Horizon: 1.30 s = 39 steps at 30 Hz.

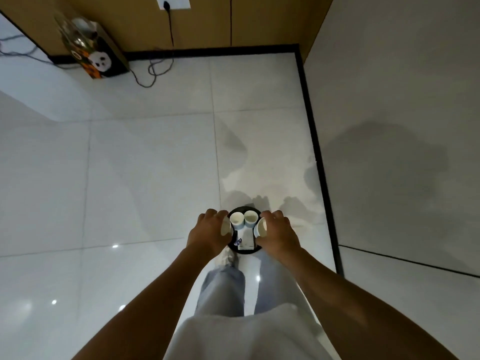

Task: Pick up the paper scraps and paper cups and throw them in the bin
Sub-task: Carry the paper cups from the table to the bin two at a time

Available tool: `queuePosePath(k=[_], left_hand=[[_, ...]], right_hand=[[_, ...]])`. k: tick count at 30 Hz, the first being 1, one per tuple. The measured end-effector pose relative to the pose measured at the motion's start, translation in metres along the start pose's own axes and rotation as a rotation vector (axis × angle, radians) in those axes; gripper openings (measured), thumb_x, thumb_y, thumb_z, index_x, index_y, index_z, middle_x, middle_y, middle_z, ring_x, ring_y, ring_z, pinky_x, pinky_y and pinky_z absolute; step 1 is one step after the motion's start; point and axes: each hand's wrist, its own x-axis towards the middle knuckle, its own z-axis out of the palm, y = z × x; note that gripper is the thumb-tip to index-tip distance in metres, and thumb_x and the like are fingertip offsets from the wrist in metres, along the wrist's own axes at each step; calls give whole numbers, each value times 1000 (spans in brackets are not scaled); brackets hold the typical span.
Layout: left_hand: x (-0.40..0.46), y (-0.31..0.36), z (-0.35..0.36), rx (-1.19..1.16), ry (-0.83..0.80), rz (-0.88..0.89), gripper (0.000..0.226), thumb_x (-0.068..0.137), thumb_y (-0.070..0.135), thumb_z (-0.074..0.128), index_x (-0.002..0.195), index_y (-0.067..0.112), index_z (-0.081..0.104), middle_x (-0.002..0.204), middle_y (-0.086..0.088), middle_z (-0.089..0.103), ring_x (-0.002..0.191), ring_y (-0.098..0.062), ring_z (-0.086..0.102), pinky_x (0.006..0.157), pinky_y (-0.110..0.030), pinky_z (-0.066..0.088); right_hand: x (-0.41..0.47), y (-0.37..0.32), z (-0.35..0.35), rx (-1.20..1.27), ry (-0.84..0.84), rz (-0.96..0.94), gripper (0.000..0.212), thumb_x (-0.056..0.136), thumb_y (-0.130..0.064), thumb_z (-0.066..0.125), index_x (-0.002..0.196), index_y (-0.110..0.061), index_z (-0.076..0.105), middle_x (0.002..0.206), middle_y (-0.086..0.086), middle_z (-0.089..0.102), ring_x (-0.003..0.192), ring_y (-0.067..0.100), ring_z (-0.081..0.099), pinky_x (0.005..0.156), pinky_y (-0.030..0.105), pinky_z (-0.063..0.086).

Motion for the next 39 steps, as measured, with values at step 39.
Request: queuePosePath(k=[39], left_hand=[[284,-111,311,-105,-106,-234,69,92,34,58,149,27,19,158,-7,14,145,-27,13,111,-41,30]], right_hand=[[332,132,237,-321,-360,-363,80,94,-32,58,154,-24,5,162,0,4,149,21,4,117,35,19]])
